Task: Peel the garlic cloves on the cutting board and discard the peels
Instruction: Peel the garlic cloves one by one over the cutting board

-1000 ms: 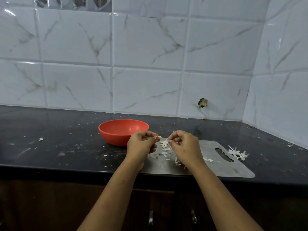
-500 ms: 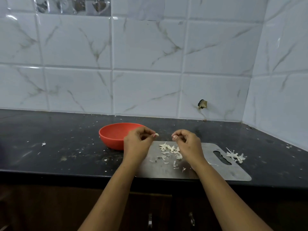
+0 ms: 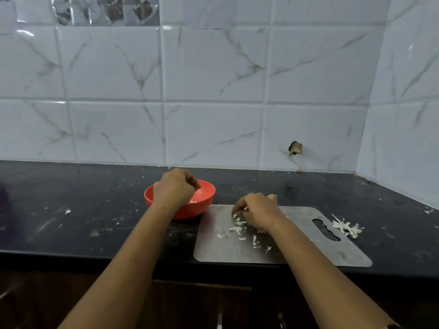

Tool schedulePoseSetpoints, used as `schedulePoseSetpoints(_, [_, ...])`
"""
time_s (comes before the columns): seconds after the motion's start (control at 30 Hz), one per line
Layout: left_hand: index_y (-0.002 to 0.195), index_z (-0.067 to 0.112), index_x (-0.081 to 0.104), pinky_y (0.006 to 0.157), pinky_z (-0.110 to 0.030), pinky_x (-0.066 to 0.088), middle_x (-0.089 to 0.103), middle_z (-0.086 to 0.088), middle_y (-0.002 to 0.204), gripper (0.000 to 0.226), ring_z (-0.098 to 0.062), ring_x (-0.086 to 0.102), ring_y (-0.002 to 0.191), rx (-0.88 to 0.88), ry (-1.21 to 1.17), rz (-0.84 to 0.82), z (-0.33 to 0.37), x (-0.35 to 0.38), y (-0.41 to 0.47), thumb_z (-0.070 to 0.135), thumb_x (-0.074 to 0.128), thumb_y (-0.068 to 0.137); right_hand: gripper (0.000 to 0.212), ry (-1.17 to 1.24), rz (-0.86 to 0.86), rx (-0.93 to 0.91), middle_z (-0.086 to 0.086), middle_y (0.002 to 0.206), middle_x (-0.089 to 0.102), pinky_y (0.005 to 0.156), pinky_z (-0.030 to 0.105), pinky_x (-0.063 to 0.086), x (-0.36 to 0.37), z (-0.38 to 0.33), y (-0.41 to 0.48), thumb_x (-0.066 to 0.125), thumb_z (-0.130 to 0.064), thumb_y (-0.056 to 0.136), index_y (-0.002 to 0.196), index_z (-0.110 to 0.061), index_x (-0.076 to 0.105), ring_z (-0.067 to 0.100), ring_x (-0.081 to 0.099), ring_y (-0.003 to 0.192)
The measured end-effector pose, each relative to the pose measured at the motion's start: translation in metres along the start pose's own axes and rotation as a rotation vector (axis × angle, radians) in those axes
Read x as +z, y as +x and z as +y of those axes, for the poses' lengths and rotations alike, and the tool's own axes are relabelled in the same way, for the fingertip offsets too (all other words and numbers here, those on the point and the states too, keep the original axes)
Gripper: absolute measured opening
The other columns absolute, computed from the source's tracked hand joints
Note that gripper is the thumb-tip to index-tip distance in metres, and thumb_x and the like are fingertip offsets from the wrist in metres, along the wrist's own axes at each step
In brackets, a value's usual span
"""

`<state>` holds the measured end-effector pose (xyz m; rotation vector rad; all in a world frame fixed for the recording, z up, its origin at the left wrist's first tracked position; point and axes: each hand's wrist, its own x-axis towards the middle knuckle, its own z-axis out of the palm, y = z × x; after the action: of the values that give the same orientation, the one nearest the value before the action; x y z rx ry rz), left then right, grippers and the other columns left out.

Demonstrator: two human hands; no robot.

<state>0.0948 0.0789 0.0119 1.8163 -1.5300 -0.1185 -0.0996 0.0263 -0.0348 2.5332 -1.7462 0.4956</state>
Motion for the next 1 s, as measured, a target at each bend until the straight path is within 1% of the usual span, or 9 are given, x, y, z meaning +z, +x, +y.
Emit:
schedulePoseSetpoints(0.13, [0.07,0.035,0.061,0.09,-0.03,0.049,0.067,0.018,0.077,0.04,-0.008,0.065,0.093,0.083,-0.222,0.089,0.006,0.01,-0.009,-0.003,0.048,0.077,0.017,-0.007,0.007,0.008,-0.014,0.104,0.069,0.095,0.039,0.026,-0.003,-0.001,-0.002,0.06,-0.025,0.093,0.097,-0.037,0.072,0.01,0.059,0.103])
schedulePoseSetpoints(0.23, [0.076,0.034,0.064,0.084,-0.022,0.049,0.068,0.017,0.078,0.036,-0.003,0.066,0.086,0.154,-0.364,0.114,0.006,0.024,-0.024,-0.001,0.056,0.081,0.009,0.095,0.061,0.017,-0.013,0.093,0.069,0.093,0.034,0.037,-0.007,0.002,-0.006,0.069,-0.028,0.088,0.096,-0.033,0.073,0.008,0.061,0.091])
schedulePoseSetpoints(0.3, [0.081,0.027,0.068,0.081,-0.021,0.05,0.07,0.014,0.08,0.03,-0.003,0.066,0.084,0.209,-0.395,0.115,0.003,0.034,-0.032,-0.002,0.06,0.082,0.011,0.257,0.1,0.036,-0.012,0.08,0.064,0.077,0.026,0.047,-0.01,0.006,-0.009,0.077,-0.023,0.081,0.089,-0.028,0.072,0.007,0.062,0.076])
schedulePoseSetpoints(0.37, [0.085,0.022,0.069,0.081,-0.021,0.051,0.072,0.007,0.082,0.026,-0.005,0.068,0.083,0.25,-0.404,0.091,0.002,0.042,-0.038,-0.003,0.063,0.081,0.012,0.318,0.113,0.046,-0.012,0.069,0.06,0.065,0.022,0.046,-0.014,0.01,-0.012,0.082,-0.022,0.075,0.082,-0.021,0.071,0.007,0.06,0.066])
schedulePoseSetpoints(0.5, [0.091,0.018,0.072,0.08,-0.015,0.047,0.071,0.004,0.087,0.013,-0.009,0.065,0.083,0.247,-0.214,-0.136,0.005,0.047,-0.047,0.009,0.068,0.084,0.005,0.341,0.11,0.051,-0.013,0.063,0.06,0.057,0.014,0.04,-0.017,0.015,-0.018,0.077,-0.02,0.081,0.081,-0.016,0.075,0.0,0.057,0.059])
schedulePoseSetpoints(0.57, [0.095,0.021,0.072,0.084,-0.019,0.048,0.069,0.005,0.092,0.012,-0.009,0.063,0.086,0.235,-0.05,-0.22,0.006,0.05,-0.052,0.018,0.071,0.083,0.004,0.36,0.109,0.069,-0.012,0.064,0.061,0.059,0.014,0.041,-0.018,0.018,-0.021,0.072,-0.015,0.086,0.084,-0.015,0.076,0.0,0.057,0.059])
schedulePoseSetpoints(0.73, [0.093,0.019,0.071,0.091,-0.024,0.048,0.067,0.001,0.105,0.011,-0.013,0.062,0.097,0.235,0.052,-0.204,0.021,0.067,-0.061,0.013,0.065,0.086,0.011,0.444,0.124,0.151,-0.005,0.067,0.066,0.051,0.007,0.039,-0.028,0.026,-0.031,0.067,-0.005,0.088,0.09,-0.012,0.074,0.0,0.06,0.059])
schedulePoseSetpoints(0.83, [0.095,0.016,0.073,0.086,-0.021,0.049,0.072,-0.003,0.099,0.016,-0.014,0.065,0.093,0.204,-0.101,-0.241,0.034,0.078,-0.061,0.008,0.062,0.086,0.004,0.505,0.184,0.173,-0.005,0.063,0.066,0.051,0.006,0.041,-0.034,0.027,-0.039,0.074,-0.008,0.083,0.086,-0.011,0.074,-0.002,0.062,0.057])
schedulePoseSetpoints(1.0, [0.083,0.01,0.068,0.07,-0.026,0.059,0.069,-0.011,0.086,0.037,-0.015,0.063,0.07,0.071,-0.591,-0.291,0.029,0.068,-0.052,-0.02,0.046,0.081,0.004,0.496,0.167,0.145,-0.006,0.063,0.066,0.054,0.008,0.043,-0.034,0.019,-0.049,0.076,-0.011,0.081,0.08,-0.013,0.074,-0.002,0.062,0.057])
